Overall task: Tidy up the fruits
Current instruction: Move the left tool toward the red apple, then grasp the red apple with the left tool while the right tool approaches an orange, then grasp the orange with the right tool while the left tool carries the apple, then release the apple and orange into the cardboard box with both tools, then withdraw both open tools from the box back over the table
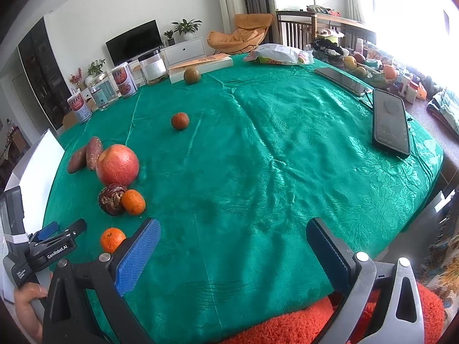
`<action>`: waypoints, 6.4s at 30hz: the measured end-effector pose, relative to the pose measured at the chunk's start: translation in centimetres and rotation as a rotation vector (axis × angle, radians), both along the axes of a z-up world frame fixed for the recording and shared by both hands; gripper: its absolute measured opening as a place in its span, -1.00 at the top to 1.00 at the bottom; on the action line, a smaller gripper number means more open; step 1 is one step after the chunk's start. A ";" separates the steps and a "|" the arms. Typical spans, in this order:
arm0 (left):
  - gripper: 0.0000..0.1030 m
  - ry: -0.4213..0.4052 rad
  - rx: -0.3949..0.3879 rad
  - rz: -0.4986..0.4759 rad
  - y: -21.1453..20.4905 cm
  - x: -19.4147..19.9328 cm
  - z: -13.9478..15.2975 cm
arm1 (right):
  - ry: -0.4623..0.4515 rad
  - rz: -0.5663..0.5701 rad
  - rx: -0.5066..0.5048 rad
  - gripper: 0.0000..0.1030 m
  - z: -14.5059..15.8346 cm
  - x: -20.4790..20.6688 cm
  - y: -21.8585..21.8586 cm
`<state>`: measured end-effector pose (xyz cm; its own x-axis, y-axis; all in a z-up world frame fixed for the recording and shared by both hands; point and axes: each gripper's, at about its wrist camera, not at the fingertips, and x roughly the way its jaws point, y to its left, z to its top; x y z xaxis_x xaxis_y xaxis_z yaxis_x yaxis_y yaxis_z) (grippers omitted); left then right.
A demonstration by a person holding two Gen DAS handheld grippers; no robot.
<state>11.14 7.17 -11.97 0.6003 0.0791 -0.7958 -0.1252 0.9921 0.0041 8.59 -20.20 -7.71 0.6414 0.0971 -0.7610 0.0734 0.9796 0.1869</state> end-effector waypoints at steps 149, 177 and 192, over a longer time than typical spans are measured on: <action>-0.64 0.011 -0.103 0.345 22.9 -13.3 10.7 | 0.063 1.058 0.043 -0.54 6.0 -2.0 34.9; -0.71 -0.018 -0.105 -0.040 -0.6 1.4 1.1 | -0.105 0.123 -0.119 -0.91 1.2 2.3 -1.3; -0.80 -0.026 -0.076 -0.054 -0.9 1.7 0.4 | -0.090 0.119 -0.177 -0.96 0.6 2.8 -0.3</action>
<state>12.89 6.23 -11.60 0.6223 -0.0135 -0.7827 -0.0709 0.9948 -0.0736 11.35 -20.51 -7.09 0.6997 0.0464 -0.7130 -0.0539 0.9985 0.0121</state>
